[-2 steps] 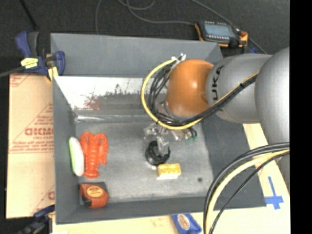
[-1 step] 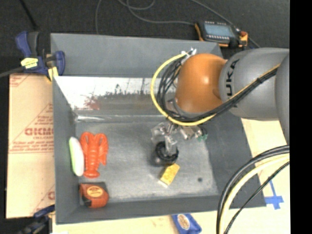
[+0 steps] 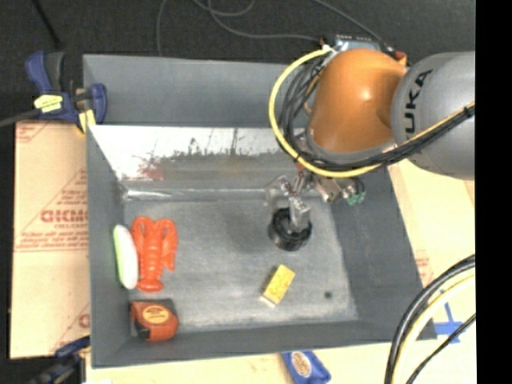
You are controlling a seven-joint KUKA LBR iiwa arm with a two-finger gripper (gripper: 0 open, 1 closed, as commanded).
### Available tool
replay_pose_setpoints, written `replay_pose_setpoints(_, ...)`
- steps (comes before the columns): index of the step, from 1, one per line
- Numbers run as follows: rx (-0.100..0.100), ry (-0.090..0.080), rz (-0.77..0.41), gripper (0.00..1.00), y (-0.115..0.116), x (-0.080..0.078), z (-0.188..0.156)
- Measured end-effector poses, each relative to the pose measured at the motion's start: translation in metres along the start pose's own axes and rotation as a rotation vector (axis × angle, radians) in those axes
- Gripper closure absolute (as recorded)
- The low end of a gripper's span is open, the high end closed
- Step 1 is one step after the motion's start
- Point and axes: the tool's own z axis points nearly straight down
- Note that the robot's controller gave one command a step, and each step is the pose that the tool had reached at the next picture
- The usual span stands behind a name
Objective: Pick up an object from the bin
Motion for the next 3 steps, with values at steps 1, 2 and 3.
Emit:
replay_pose_setpoints(1, 0.006, -0.013, -0.016, 1.0, 0.005, 0.029, 0.016)
replay_pose_setpoints(2, -0.006, 0.009, -0.018, 1.0, 0.001, 0.039, 0.007)
replay_pose_setpoints(3, 0.0, 0.0, -0.004, 1.0, -0.013, 0.034, -0.066)
